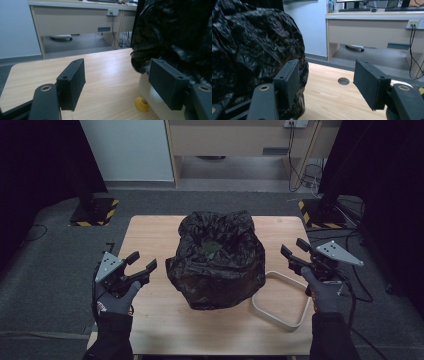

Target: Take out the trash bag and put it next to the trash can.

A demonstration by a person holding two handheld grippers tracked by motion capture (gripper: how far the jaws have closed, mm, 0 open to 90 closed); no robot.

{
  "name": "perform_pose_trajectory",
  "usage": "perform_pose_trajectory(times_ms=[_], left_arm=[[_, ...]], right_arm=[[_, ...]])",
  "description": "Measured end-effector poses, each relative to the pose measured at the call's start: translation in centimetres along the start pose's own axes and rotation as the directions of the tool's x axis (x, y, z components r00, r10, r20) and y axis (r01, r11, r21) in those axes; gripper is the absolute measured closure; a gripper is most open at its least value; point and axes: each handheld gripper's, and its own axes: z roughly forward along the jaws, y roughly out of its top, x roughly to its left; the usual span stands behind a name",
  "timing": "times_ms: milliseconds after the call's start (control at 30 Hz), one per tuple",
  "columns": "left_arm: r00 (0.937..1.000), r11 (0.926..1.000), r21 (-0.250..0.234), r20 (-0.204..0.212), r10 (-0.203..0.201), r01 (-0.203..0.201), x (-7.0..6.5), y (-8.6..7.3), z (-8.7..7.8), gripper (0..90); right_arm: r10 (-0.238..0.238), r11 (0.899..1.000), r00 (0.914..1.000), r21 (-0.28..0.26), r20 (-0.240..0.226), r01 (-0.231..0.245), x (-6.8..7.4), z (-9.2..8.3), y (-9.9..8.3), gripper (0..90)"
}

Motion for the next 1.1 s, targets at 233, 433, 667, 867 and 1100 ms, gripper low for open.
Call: perform_pose_trajectory(times_ms=[233,433,667,867,1100], left_arm=[[0.9991,0.9989,-0.042,0.036,0.022,-0.020,-1.1,1.8,-0.5,29.5],[0.9979,0.9968,-0.075,0.056,0.032,-0.028,-1.9,3.0,-0.6,30.0],[0.9969,0.9930,-0.117,0.074,0.028,-0.020,-2.8,4.1,-0.6,30.4],[0.9939,0.9868,-0.159,0.101,0.045,-0.028,-3.5,4.9,-0.5,30.2],[0.9918,0.9826,-0.183,0.117,0.051,-0.029,-4.2,5.6,-0.4,30.0]], right_arm=[[-0.004,1.000,0.9998,-0.028,-0.020,0.004,0.8,-0.1,1.3,37.1],[-0.010,0.999,0.9989,-0.047,-0.045,0.008,1.7,-0.1,2.3,37.7],[-0.014,0.997,0.9971,-0.074,-0.074,0.009,2.6,-0.2,3.3,37.7],[-0.022,0.996,0.9953,-0.085,-0.094,0.014,3.2,-0.2,4.0,37.7],[-0.021,0.995,0.9935,-0.099,-0.112,0.009,3.8,-0.1,4.7,37.3]])
